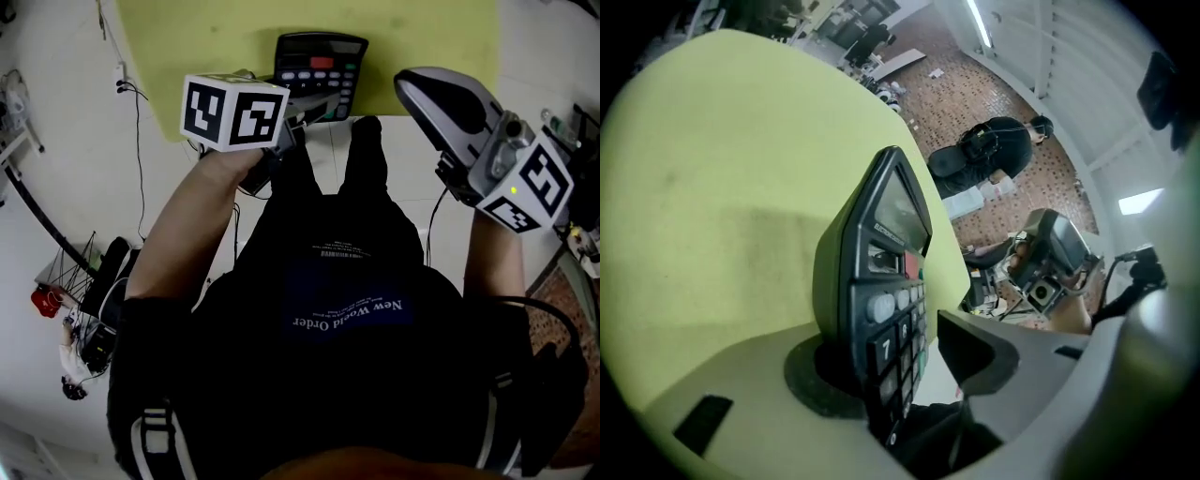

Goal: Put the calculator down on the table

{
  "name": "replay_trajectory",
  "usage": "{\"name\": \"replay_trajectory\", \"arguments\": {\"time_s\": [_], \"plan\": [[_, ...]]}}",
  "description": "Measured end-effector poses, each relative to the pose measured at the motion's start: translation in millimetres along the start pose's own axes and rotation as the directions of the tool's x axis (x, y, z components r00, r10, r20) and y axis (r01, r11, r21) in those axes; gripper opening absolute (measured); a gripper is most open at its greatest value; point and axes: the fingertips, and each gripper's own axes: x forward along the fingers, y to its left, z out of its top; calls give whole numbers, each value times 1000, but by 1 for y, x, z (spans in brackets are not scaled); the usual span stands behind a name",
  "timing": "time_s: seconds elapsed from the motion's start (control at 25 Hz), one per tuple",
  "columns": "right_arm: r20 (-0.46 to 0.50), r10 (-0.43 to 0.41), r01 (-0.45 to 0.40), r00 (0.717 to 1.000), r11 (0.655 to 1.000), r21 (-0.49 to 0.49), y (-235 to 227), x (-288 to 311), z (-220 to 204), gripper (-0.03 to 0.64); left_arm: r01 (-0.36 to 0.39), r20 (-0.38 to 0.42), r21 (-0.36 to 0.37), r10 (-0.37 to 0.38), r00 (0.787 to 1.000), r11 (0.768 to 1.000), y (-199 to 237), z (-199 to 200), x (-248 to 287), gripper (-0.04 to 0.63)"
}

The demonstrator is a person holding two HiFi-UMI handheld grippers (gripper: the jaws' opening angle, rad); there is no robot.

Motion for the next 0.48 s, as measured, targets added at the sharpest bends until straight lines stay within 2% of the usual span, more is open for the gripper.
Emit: {"name": "replay_trajectory", "arguments": {"time_s": [0.12, 0.24, 0.32, 0.48], "plan": [[0, -3, 3, 1000, 1000, -6, 7, -11, 8, -12, -141, 50, 29, 139, 989, 990, 3, 9, -10, 244], [8, -12, 12, 1000, 1000, -6, 7, -17, 8, -12, -271, 132, 53, 262, 956, 961, 21, 17, -12, 250], [10, -18, 18, 1000, 1000, -8, 6, -20, 6, -12, -307, 154, 62, 295, 943, 950, 33, 18, -7, 250], [13, -28, 29, 1000, 999, -20, 6, -25, 7, -12, -356, 151, 115, 338, 929, 928, 50, 16, -6, 279]]}}
